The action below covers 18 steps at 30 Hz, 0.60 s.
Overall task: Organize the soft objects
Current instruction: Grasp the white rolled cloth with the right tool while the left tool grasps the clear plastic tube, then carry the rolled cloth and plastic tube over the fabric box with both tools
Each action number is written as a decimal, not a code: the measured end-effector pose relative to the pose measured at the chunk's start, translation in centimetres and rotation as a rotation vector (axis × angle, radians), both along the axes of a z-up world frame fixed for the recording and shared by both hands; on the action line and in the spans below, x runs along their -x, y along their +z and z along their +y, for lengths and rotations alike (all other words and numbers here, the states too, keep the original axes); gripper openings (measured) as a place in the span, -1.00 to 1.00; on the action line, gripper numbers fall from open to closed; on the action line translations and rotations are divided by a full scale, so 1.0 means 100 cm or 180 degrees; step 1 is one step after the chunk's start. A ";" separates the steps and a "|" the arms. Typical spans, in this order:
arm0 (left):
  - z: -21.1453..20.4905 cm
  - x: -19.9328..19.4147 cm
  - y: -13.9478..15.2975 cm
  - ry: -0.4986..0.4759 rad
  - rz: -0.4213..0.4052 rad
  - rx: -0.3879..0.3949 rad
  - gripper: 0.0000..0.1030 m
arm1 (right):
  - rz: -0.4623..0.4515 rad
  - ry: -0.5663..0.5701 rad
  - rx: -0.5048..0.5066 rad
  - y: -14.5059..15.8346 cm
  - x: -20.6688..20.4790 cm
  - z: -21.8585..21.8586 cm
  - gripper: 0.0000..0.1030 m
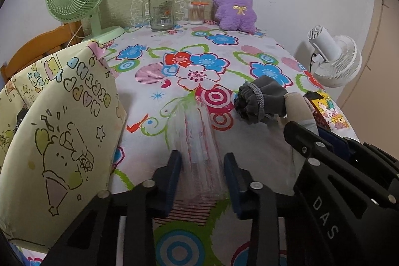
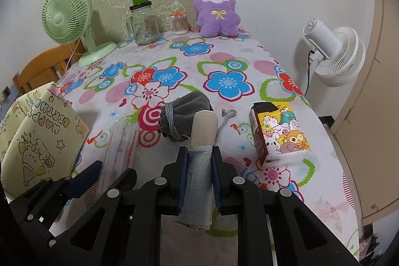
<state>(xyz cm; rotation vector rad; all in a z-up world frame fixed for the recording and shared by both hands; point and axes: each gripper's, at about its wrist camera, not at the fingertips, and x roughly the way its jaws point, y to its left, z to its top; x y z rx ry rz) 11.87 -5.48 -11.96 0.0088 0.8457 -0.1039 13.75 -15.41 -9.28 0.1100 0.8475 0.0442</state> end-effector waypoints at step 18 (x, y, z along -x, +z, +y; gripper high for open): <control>-0.004 0.033 0.018 -0.0223 -0.0125 0.0051 -0.70 | -0.0093 -0.0022 -0.0018 0.016 0.028 -0.001 -0.59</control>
